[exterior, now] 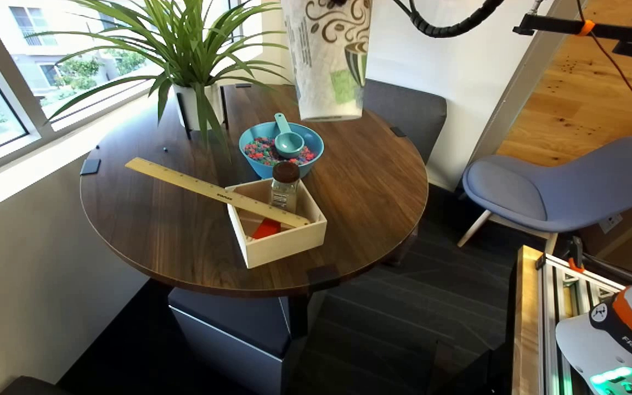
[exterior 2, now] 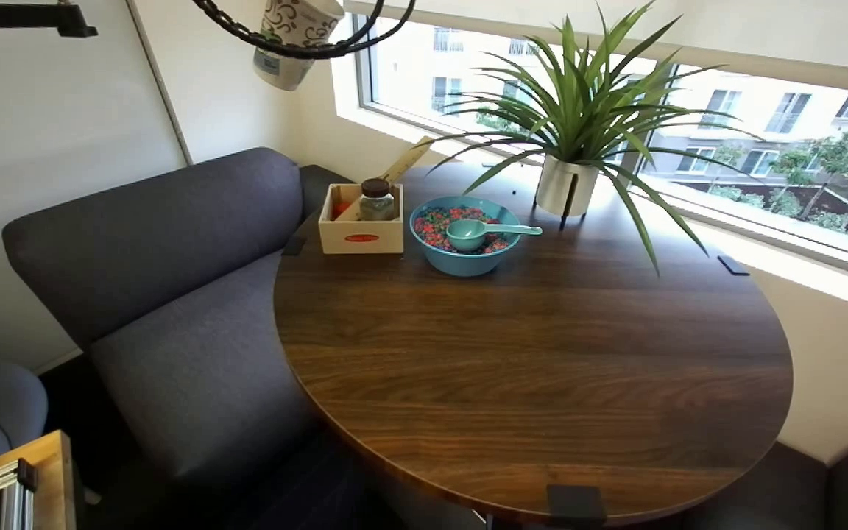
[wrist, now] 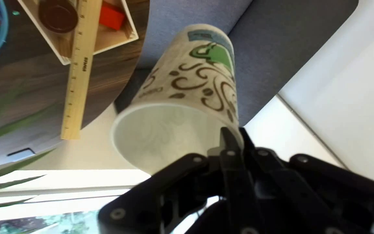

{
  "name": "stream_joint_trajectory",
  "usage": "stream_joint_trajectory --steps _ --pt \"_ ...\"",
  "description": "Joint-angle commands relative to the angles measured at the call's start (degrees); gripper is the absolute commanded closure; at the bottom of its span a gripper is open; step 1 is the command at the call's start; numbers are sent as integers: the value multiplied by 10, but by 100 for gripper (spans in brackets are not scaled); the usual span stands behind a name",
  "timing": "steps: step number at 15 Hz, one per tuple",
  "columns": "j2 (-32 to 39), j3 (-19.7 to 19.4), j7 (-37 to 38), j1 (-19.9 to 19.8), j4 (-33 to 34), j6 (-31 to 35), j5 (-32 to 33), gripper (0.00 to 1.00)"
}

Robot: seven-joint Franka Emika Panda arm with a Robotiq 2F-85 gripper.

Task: Put the cup in the box

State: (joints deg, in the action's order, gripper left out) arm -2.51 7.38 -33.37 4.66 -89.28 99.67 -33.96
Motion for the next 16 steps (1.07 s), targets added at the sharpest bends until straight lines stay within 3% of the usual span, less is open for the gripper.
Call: stream_joint_trajectory --steps 1,8,9,12,16 --pt "-24 19 -78 36 -63 44 39 99" --pt "-12 54 -187 83 -192 308 109 99" --pt "-3 52 -160 84 -148 256 95 99" --pt "1 52 -162 84 -154 270 96 96" --pt "-3 53 -160 84 -193 351 134 99"
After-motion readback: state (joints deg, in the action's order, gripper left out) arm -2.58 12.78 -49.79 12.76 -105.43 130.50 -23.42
